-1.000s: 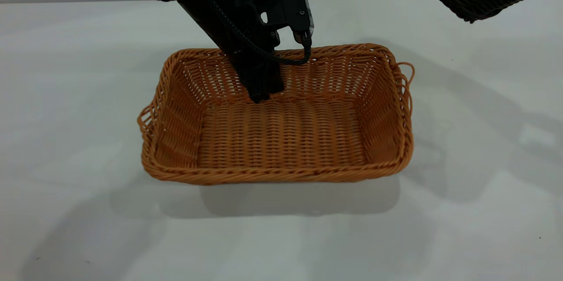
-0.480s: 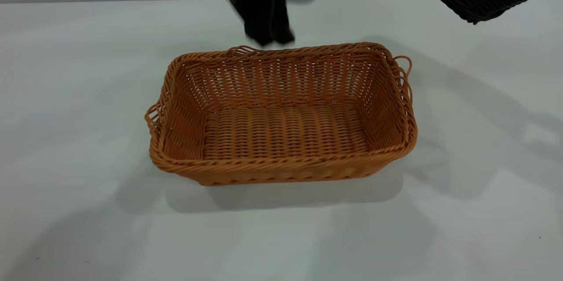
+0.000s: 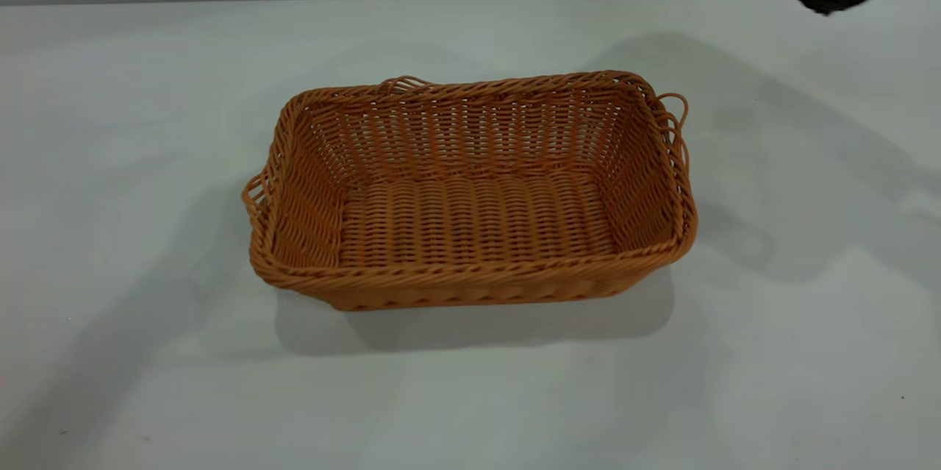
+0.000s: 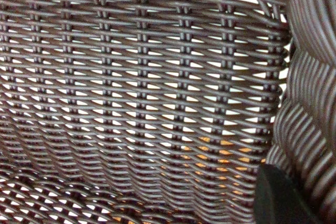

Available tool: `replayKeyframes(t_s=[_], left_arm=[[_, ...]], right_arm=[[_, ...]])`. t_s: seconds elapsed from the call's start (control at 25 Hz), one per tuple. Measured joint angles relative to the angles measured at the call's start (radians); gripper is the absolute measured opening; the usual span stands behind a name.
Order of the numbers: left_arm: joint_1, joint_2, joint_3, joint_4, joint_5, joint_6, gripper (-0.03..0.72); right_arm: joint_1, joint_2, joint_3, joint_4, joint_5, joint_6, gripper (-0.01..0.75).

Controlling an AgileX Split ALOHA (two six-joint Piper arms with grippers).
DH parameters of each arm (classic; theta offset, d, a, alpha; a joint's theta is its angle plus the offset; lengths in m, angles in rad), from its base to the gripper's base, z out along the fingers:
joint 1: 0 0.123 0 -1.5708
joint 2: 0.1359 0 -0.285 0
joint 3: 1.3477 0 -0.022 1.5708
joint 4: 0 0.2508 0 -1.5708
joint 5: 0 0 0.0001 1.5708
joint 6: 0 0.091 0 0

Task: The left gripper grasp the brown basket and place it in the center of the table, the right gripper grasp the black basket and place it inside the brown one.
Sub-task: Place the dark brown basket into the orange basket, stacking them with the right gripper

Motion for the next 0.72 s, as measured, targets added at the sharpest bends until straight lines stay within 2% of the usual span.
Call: replayKeyframes(t_s=[0.12, 0.2, 0.36, 0.48, 0.6, 0.72], left_arm=[[0.057, -0.115, 0.0, 0.015, 0.006, -0.03, 0.411], [0.079, -0.191, 0.0, 0.015, 0.007, -0.05, 0.411], [0.09, -0.301, 0.0, 0.015, 0.016, -0.122, 0.411], [0.09, -0.355, 0.0, 0.014, 0.021, -0.157, 0.411], [0.09, -0.388, 0.0, 0.014, 0.025, -0.17, 0.411], [0.09, -0.402, 0.0, 0.013, 0.031, -0.185, 0.411]], right_arm=[[0.085, 0.043, -0.033, -0.028, 0.032, -0.007, 0.082], [0.17, 0.079, -0.076, -0.076, 0.044, -0.004, 0.082], [0.338, 0.165, -0.204, -0.242, 0.063, 0.064, 0.082], [0.434, 0.243, -0.318, -0.403, 0.082, 0.15, 0.082], [0.5, 0.332, -0.426, -0.566, 0.097, 0.25, 0.082], [0.523, 0.41, -0.502, -0.698, 0.113, 0.331, 0.082]])
